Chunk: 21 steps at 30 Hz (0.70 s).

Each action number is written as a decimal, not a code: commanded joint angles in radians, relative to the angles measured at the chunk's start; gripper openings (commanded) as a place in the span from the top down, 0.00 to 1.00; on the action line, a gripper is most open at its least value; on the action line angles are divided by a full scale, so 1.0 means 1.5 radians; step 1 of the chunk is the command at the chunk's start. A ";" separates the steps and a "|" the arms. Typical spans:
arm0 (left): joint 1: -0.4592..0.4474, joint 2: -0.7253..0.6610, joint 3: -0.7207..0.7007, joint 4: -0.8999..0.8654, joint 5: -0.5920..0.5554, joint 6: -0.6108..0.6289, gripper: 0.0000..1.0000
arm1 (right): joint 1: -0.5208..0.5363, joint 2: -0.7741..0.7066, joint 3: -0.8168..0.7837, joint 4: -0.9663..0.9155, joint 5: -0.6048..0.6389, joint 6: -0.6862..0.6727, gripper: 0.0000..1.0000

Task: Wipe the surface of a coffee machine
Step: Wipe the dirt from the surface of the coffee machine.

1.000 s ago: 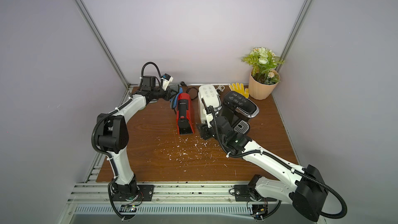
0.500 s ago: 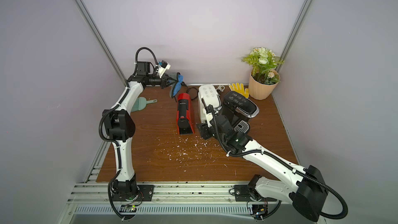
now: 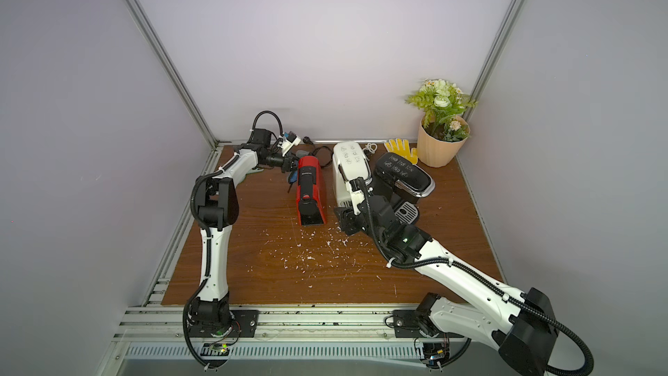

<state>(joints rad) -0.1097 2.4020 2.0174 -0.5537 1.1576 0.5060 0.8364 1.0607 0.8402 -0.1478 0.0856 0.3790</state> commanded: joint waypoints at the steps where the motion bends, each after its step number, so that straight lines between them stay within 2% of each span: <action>1: -0.024 -0.012 -0.071 -0.086 -0.009 0.032 1.00 | -0.002 -0.005 -0.009 0.015 0.017 0.008 0.41; 4: -0.024 -0.030 -0.130 -0.075 -0.061 0.016 1.00 | -0.002 0.004 -0.012 0.026 0.015 0.009 0.41; 11: -0.016 -0.152 -0.318 0.127 -0.217 -0.153 1.00 | -0.002 0.019 -0.012 0.045 -0.004 0.011 0.41; 21: -0.008 -0.320 -0.490 0.243 -0.329 -0.268 1.00 | -0.002 -0.011 -0.033 0.034 0.015 0.015 0.41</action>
<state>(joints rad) -0.1081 1.9877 1.3323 -0.1970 0.6849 0.1913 0.8356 1.0748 0.7944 -0.1207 0.0933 0.3889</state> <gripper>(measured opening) 0.193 0.588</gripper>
